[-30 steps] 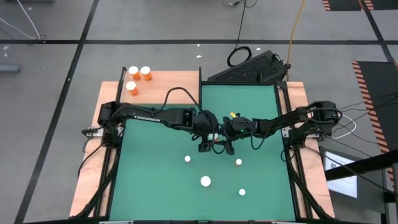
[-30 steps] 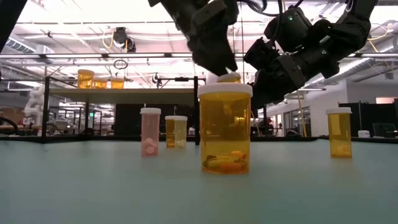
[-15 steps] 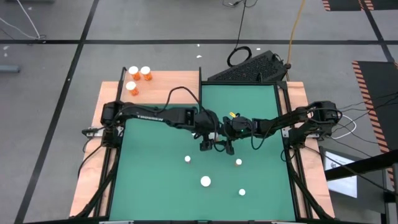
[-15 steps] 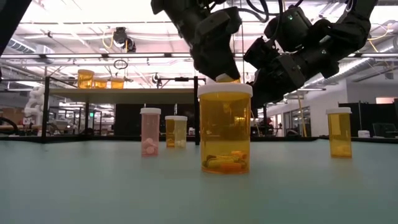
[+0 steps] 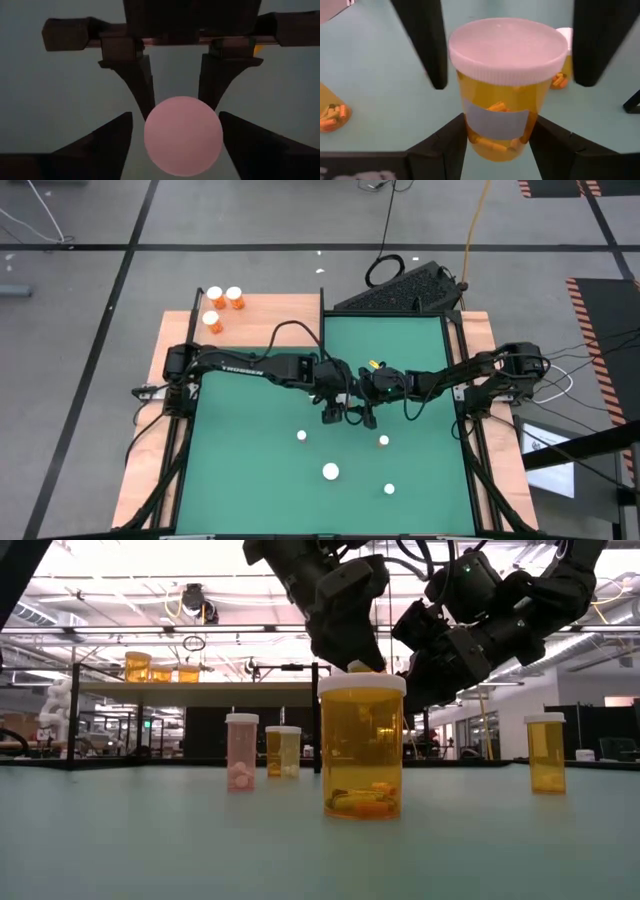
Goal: Pick and place medicine bottles onto shelf by color
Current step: Put the big orange pill bottle on the shelf aligned with the other big orange pill bottle
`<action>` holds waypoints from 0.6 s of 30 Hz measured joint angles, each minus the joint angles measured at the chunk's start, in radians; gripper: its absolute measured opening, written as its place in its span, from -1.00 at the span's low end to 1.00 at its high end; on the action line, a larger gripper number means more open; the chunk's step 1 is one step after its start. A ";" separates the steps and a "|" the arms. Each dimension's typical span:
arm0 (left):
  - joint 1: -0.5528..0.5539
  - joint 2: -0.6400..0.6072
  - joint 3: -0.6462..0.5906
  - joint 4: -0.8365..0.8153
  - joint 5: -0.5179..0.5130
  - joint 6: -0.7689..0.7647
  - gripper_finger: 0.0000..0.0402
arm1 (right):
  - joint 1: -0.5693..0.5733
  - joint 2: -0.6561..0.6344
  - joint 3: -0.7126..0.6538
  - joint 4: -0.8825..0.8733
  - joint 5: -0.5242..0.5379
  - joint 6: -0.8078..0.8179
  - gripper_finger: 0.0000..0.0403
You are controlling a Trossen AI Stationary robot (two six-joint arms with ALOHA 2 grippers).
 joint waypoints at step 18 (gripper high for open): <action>0.000 0.000 0.000 -0.024 0.001 0.004 0.11 | 0.000 0.000 0.000 0.000 0.001 0.000 -0.08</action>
